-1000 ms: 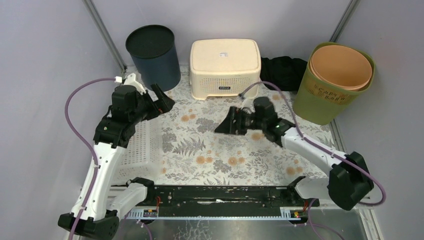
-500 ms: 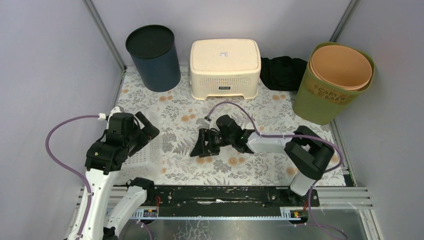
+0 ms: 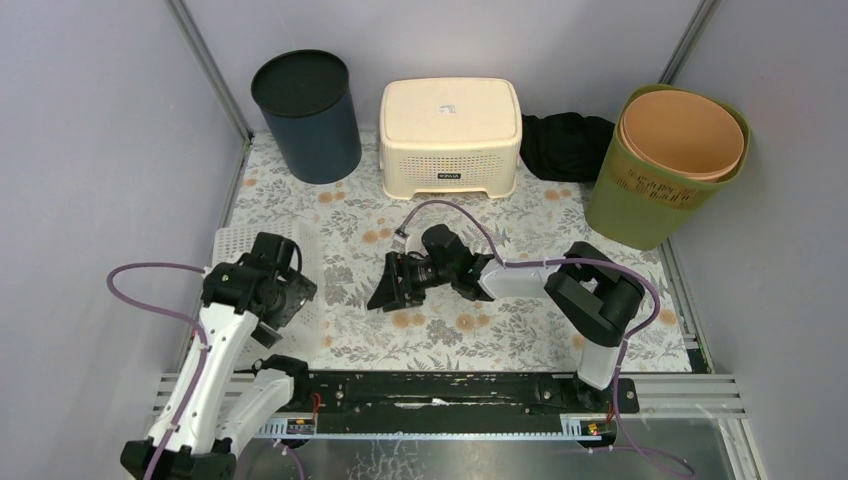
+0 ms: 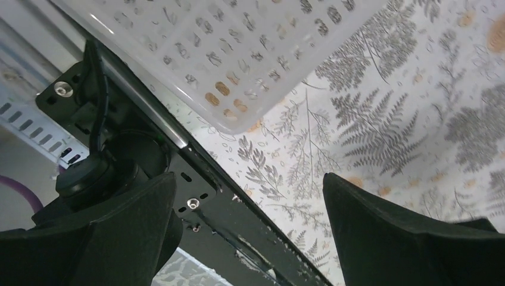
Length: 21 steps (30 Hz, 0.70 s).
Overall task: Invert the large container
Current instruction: Move the container to the center of the board.
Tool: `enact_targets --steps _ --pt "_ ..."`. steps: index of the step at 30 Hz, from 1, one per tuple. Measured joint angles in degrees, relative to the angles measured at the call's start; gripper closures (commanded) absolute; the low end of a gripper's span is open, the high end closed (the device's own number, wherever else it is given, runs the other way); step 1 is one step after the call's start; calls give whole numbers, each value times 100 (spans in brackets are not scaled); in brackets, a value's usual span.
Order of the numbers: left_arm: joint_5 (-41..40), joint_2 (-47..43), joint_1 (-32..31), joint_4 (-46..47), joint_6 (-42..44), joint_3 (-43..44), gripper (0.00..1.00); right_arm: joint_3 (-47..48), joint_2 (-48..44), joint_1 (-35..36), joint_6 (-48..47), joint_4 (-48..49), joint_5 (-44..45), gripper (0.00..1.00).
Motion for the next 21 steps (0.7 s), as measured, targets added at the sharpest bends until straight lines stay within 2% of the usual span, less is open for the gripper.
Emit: enact_targets --steps 13,21 --pt "-776 1331 0 387 -337 -22 0 -98 0 -133 87 476 -330 27" --pt "-1185 1484 142 616 -339 -22 0 -269 -4 -199 90 509 -420 27"
